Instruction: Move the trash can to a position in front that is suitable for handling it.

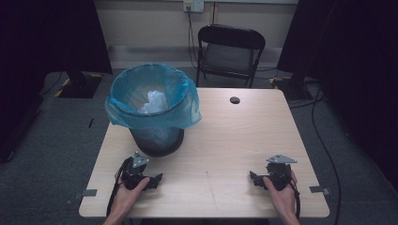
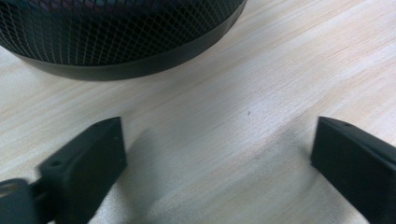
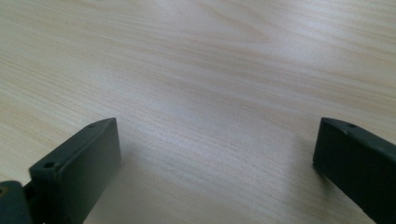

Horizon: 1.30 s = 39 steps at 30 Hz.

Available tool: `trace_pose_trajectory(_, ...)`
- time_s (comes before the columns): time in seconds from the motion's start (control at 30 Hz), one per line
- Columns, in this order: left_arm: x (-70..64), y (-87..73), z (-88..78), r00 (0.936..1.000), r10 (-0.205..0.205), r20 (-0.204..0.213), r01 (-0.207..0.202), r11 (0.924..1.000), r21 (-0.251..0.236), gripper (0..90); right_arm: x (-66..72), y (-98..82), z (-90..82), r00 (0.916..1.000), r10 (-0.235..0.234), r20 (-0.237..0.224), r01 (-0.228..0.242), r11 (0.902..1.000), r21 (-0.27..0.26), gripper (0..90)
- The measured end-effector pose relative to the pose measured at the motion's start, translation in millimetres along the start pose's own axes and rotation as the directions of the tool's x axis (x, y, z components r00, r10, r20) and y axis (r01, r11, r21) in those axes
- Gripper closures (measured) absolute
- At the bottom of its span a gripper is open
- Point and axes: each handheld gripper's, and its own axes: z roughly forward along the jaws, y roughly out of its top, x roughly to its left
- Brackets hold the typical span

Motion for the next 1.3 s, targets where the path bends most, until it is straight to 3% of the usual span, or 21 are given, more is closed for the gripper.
trace_pose_trajectory(0.07,-0.2,0.0,-1.5,1.0000,0.004,0.001,-0.004,0.9999,-0.016,14.2,0.1,0.8,-1.5,0.9999,-0.002,-0.013,0.002,1.0000,-0.006,10.5)
trace_pose_trajectory(0.1,-0.5,0.0,-2.0,0.9998,0.011,0.015,-0.011,0.9999,-0.011,16.2,-0.6,2.3,-4.4,0.9987,-0.004,-0.050,0.002,0.9994,-0.035,21.3)
trace_pose_trajectory(0.13,-0.5,0.0,-2.0,0.9998,0.011,0.015,-0.011,0.9999,-0.011,15.3,-0.6,2.3,-4.4,0.9987,-0.004,-0.050,0.002,0.9994,-0.035,21.3)
trace_pose_trajectory(0.17,-1.0,0.1,-2.3,0.9997,0.017,0.018,-0.017,0.9998,-0.008,15.7,0.7,4.1,-6.4,0.9985,-0.005,-0.054,0.002,0.9987,-0.051,13.8)
trace_pose_trajectory(0.23,-2.1,0.5,-3.4,0.9992,0.026,0.030,-0.026,0.9997,0.003,15.7,1.0,4.9,-7.9,0.9983,-0.008,-0.057,0.004,0.9978,-0.067,18.0)
trace_pose_trajectory(0.3,-2.5,1.0,-5.9,0.9986,0.025,0.047,-0.025,0.9997,0.005,16.4,2.2,7.3,-12.8,0.9954,-0.010,-0.095,0.000,0.9940,-0.109,16.1)
trace_pose_trajectory(0.37,-2.4,1.7,-10.1,0.9981,0.016,0.059,-0.015,0.9998,-0.013,16.6,3.2,8.4,-14.7,0.9940,-0.014,-0.108,0.002,0.9936,-0.113,18.0)
trace_pose_trajectory(0.4,-2.4,2.0,-12.6,0.9983,0.010,0.057,-0.009,0.9996,-0.027,18.0,4.7,10.5,-17.7,0.9897,-0.026,-0.141,0.006,0.9904,-0.138,20.1)
trace_pose_trajectory(0.5,-0.3,4.9,-18.5,0.9976,-0.010,0.069,0.013,0.9988,-0.047,18.3,8.0,13.8,-21.1,0.9867,-0.046,-0.156,0.022,0.9887,-0.148,20.9)
trace_pose_trajectory(0.6,2.6,7.8,-26.3,0.9983,-0.017,0.055,0.021,0.9971,-0.074,22.2,12.6,19.0,-24.8,0.9805,-0.067,-0.185,0.035,0.9848,-0.170,24.0)
trace_pose_trajectory(0.77,9.6,8.7,-35.7,0.9951,-0.044,0.089,0.055,0.9912,-0.120,23.9,18.4,31.7,-28.5,0.9696,-0.082,-0.231,0.034,0.9789,-0.201,29.6)
trace_pose_trajectory(0.83,10.1,8.4,-36.4,0.9966,-0.044,0.070,0.052,0.9917,-0.117,25.2,23.3,41.1,-28.5,0.9583,-0.093,-0.270,0.034,0.9760,-0.215,35.8)
trace_pose_trajectory(0.9,12.3,9.8,-38.2,0.9925,-0.067,0.102,0.079,0.9893,-0.122,25.1,28.3,46.7,-28.1,0.9540,-0.104,-0.281,0.039,0.9733,-0.226,40.4)
trace_pose_trajectory(1.0,13.4,15.3,-44.4,0.9968,-0.039,0.070,0.049,0.9891,-0.139,23.5,32.7,52.5,-26.3,0.9481,-0.111,-0.298,0.041,0.9717,-0.233,41.6)
trace_pose_trajectory(1.03,15.6,17.6,-46.5,0.9970,-0.037,0.069,0.046,0.9889,-0.141,23.4,36.7,59.3,-23.7,0.9420,-0.117,-0.314,0.041,0.9701,-0.239,43.3)
trace_pose_trajectory(1.13,23.3,23.1,-54.9,0.9973,-0.046,0.057,0.054,0.9857,-0.159,23.2,40.5,66.4,-20.5,0.9402,-0.111,-0.322,0.031,0.9689,-0.246,44.5)
trace_pose_trajectory(1.2,32.6,24.2,-61.7,0.9987,-0.047,0.021,0.050,0.9825,-0.179,22.9,46.2,78.5,-15.7,0.9328,-0.108,-0.344,0.016,0.9661,-0.258,44.3)
trace_pose_trajectory(1.3,39.5,23.8,-63.0,0.9981,-0.058,0.023,0.061,0.9830,-0.173,20.7,52.2,90.2,-10.9,0.9264,-0.109,-0.360,0.007,0.9618,-0.274,45.4)
